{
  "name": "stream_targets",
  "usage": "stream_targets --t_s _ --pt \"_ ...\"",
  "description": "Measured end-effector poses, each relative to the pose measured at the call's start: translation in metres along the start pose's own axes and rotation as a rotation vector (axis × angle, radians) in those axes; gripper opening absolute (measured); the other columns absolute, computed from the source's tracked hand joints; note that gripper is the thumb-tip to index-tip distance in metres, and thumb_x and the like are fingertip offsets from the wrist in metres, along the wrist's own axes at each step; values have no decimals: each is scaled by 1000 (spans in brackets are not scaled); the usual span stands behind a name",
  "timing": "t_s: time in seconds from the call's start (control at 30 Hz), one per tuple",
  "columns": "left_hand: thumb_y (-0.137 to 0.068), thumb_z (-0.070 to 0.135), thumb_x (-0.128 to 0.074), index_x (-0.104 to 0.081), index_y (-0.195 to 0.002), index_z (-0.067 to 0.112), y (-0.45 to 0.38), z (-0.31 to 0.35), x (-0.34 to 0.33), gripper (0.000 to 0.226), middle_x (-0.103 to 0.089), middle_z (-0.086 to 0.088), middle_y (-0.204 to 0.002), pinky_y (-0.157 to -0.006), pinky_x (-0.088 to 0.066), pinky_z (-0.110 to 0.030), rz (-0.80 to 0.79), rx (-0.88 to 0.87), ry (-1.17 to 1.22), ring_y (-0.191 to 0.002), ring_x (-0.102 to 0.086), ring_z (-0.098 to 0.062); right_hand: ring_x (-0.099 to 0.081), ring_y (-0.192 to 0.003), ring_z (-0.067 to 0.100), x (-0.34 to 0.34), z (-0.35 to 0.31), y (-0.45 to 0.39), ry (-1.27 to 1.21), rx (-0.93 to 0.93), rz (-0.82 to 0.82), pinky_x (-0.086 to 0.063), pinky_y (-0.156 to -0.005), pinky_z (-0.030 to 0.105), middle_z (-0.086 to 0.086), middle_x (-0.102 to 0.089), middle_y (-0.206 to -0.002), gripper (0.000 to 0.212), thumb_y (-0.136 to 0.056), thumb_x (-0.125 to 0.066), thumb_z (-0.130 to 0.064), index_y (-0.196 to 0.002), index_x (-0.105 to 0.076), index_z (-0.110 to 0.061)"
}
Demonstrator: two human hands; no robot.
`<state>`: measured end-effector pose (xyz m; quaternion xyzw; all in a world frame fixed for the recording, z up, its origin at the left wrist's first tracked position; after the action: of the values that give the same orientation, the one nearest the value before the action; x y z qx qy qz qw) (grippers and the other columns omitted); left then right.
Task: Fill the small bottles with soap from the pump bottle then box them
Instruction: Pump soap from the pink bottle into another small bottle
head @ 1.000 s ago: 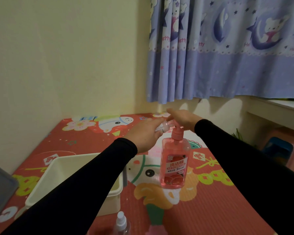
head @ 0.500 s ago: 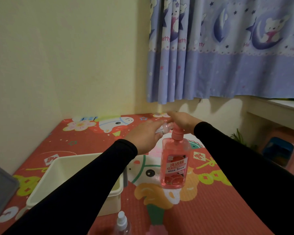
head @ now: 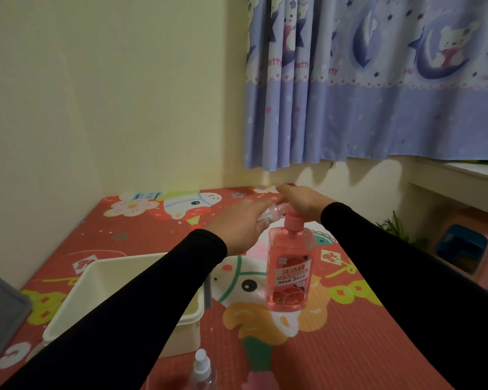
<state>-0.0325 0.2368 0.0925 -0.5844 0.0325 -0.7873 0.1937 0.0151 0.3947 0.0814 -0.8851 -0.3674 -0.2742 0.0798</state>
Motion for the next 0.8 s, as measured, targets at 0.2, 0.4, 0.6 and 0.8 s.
stream_targets --t_s 0.2,0.4,0.6,0.8 --pt "-102 34 -40 -29 -147 32 -4 -3 3 47 -47 -6 -139 -99 -36 -35 2 30 -21 -128 -44 -26 -47 -71 20 6 -5 -5 17 17 -2 -36 -71 32 7 -59 -86 57 -94 -36 -52 -106 -66 -4" --pt "-102 28 -41 -25 -149 35 2 -3 -4 51 -45 -5 -141 -92 -31 -27 -1 3 40 -130 -41 -25 -44 -56 16 -6 2 -4 -74 21 -15 -38 -51 21 5 -52 -68 34 -100 -38 -32 -81 -56 -10" --pt "-102 32 -40 -32 -146 27 -4 -4 2 45 -45 -6 -141 -99 -34 -33 13 30 -18 -129 -43 -25 -55 -74 20 5 -8 0 57 9 -23 -42 -77 34 1 -62 -80 66 -79 -40 -66 -103 -68 -12" --pt "-102 29 -41 -26 -149 31 -3 -6 -2 50 -45 -6 -141 -98 -34 -32 10 16 -8 -129 -42 -24 -46 -58 18 -2 -5 -3 -33 14 -26 -38 -57 25 6 -56 -72 46 -95 -38 -44 -88 -61 -5"
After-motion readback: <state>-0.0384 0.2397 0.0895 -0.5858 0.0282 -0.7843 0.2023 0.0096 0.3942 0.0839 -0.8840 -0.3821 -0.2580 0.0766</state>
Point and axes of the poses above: each hand's wrist, its own y-axis away from the middle knuckle, its own x-axis out of the back of the hand, z = x × y, the point moved 5 cm from there along -y, towards the middle knuckle
